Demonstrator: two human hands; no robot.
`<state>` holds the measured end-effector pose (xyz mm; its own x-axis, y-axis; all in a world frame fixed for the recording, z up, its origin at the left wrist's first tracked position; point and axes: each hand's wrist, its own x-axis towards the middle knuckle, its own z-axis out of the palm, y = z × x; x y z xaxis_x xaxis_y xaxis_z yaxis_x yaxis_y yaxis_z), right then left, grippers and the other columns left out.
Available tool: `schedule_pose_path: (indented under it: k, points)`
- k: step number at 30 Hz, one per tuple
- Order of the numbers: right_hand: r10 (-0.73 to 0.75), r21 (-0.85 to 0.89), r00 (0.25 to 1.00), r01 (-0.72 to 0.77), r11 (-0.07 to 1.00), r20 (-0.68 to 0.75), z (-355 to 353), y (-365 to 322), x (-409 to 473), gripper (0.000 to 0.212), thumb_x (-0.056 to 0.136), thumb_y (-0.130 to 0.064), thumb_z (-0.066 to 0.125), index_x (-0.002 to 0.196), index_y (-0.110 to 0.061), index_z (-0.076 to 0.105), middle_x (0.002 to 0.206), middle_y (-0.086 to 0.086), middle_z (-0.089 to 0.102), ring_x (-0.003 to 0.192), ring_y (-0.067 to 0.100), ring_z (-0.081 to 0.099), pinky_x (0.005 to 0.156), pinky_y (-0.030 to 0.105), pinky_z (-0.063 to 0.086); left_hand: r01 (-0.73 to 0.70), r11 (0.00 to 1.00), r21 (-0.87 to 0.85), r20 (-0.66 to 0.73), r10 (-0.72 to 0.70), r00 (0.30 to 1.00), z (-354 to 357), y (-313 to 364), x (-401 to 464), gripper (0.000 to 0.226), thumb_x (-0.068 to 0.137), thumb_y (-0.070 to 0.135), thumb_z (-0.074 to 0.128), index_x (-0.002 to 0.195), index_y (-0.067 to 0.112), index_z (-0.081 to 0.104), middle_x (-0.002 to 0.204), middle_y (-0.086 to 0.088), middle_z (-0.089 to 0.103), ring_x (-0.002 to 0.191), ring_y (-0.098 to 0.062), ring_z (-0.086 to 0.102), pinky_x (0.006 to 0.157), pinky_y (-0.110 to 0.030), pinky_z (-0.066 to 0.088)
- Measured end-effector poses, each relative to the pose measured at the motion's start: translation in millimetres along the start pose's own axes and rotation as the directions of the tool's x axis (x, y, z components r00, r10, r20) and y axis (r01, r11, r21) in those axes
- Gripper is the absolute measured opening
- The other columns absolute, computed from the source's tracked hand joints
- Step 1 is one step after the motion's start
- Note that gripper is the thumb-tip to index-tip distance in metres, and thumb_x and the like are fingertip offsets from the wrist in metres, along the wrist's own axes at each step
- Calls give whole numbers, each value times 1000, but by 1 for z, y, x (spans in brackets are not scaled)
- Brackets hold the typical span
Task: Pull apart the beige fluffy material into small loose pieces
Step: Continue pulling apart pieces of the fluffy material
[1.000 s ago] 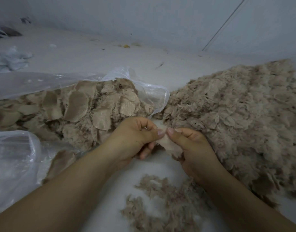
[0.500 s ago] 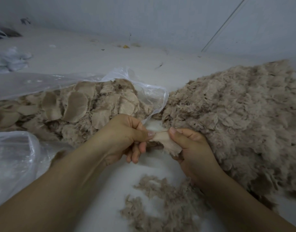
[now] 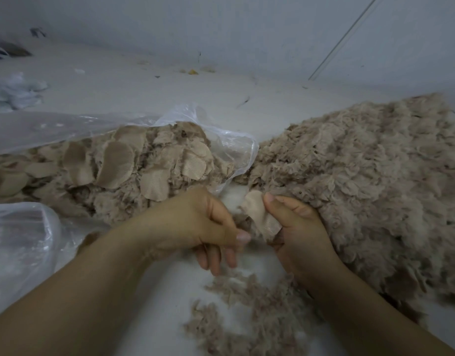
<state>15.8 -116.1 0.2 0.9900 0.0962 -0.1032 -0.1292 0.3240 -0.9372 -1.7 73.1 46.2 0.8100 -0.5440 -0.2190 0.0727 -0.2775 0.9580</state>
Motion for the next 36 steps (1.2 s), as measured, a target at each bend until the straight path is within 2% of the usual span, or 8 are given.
schedule_pose_path:
  k: [5, 8, 13, 17, 23, 28, 31, 36]
  points:
    - [-17, -15, 998, 18, 1000, 57, 0, -1, -1, 29, 80, -33, 65, 87, -7, 77, 85, 20, 73, 78, 29, 69, 75, 39, 56, -104, 960, 259, 29, 100, 995, 3, 1, 0, 22, 65, 37, 84, 77, 19, 79, 81, -18, 71, 80, -45, 63, 73, -51, 53]
    - [-11, -2, 997, 11, 1000, 73, 1, -2, -1, 27, 80, -31, 65, 84, -7, 77, 80, 18, 73, 72, 26, 69, 65, 32, 57, -117, 957, 267, 15, 117, 993, 4, 2, -1, 10, 69, 23, 87, 74, 21, 79, 70, -7, 72, 63, -26, 65, 61, -36, 56]
    - [-18, 4, 991, 18, 1000, 130, 2, -3, -2, 22, 77, -28, 65, 73, -11, 78, 68, 11, 71, 55, 16, 66, 49, 23, 51, -139, 990, 8, -536, 121, 835, 19, -3, 15, 34, 61, 40, 81, 72, 12, 64, 54, -3, 56, 43, -9, 45, 41, -21, 37]
    - [-41, -6, 969, 44, 999, 242, 0, -3, -3, 26, 84, -28, 62, 79, -7, 76, 73, 15, 72, 64, 19, 69, 56, 25, 52, -185, 983, 14, -543, 163, 824, 27, -4, 19, 24, 80, 18, 77, 101, 20, 65, 64, -9, 64, 46, -17, 56, 40, -25, 41]
    - [-25, 15, 986, 22, 1000, 168, -1, 1, 5, 33, 84, -32, 56, 57, -18, 67, 45, -5, 31, 37, 5, 22, 37, 16, 23, -358, 916, 180, -674, 380, 633, 24, -2, 16, 43, 85, -11, 62, 75, 29, 74, 60, 9, 68, 49, -4, 60, 46, -16, 46]
    - [6, 7, 990, -7, 1000, 142, -4, 3, 7, 32, 85, -32, 54, 71, -12, 74, 49, -4, 26, 39, 5, 18, 37, 15, 23, 77, 562, 823, -562, 788, 252, -15, 0, 1, 20, 85, -5, 61, 91, 9, 75, 86, -4, 69, 80, -17, 59, 75, -19, 43]
    - [25, 11, 991, -27, 1000, 133, -5, 4, 8, 32, 96, -24, 50, 82, -7, 73, 51, -4, 25, 39, 4, 18, 37, 14, 23, 395, 565, 725, -688, 617, 382, -32, -1, -2, 18, 87, -1, 57, 101, 0, 69, 104, -22, 58, 80, -38, 55, 71, -41, 45]
    - [57, 24, 992, -60, 998, 109, -5, 4, 10, 35, 102, -18, 44, 89, -5, 73, 52, -4, 25, 39, 4, 20, 37, 15, 24, 567, 517, 641, -767, 452, 455, -21, 3, -3, 27, 84, 8, 59, 110, 3, 61, 121, -30, 42, 50, -17, 23, 46, -24, 21]
